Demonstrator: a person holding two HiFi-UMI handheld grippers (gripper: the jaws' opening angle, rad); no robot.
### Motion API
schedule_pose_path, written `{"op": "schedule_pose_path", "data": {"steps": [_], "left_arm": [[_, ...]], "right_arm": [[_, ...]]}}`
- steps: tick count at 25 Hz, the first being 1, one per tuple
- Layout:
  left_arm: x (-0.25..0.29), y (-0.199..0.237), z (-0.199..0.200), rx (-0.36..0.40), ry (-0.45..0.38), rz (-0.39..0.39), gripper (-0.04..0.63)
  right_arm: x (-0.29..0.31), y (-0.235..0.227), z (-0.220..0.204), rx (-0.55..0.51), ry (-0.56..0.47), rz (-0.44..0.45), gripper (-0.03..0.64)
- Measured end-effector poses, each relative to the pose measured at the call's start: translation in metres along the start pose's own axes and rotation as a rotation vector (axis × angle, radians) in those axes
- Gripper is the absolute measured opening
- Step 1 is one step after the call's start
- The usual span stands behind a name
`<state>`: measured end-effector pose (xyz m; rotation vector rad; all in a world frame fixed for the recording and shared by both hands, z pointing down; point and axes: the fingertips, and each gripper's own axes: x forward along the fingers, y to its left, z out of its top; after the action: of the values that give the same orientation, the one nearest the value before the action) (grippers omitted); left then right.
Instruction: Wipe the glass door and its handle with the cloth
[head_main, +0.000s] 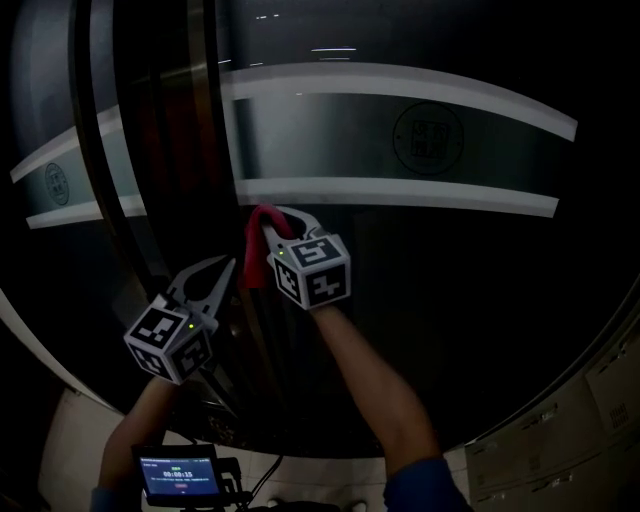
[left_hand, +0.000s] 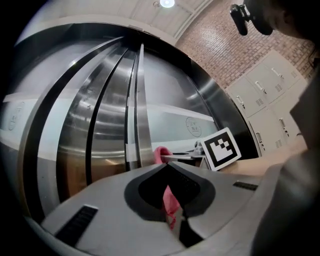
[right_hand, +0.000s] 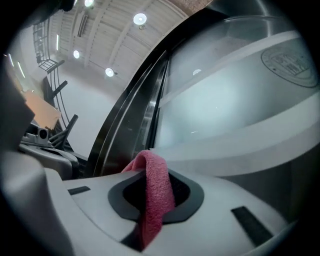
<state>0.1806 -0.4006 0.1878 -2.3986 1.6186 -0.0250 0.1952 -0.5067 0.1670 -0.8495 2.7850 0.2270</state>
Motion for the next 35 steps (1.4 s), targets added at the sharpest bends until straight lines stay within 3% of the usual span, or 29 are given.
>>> {"op": "schedule_pose_path", "data": {"steps": [5,10,17,24,31,35], "left_arm": [[0.026,-0.029,-0.023,-0.060,0.009,-0.071,0.012],[0.068,-0.087,-0.030,-0.052,-0.005,-0.141,0.012],[0.134,-0.177,-0.024,-0.091,-0.038,-0.180,0.012],[0.176,-0.227,-0.028,-0.094,-0.015,-0.199,0.012],[0.177,-0.221,-0.036,-0.106,0.001,-0.170,0.012],[0.161,-0.198,-0.036,-0.102,-0.003,-0.146,0.011]], "right_arm": [[-0.047,-0.054,-0.012,-0.065,0.039,-0.117,0.034],[-0.120,-0.128,-0.008,-0.111,0.059,-0.222,0.034],[-0.251,-0.242,0.002,-0.154,0.095,-0.370,0.035],[-0.343,-0.323,0.022,-0.149,0.084,-0.491,0.035],[-0.372,-0.349,0.025,-0.139,0.069,-0.568,0.035],[-0.344,-0.310,0.023,-0.223,0.099,-0.523,0.034]]}}
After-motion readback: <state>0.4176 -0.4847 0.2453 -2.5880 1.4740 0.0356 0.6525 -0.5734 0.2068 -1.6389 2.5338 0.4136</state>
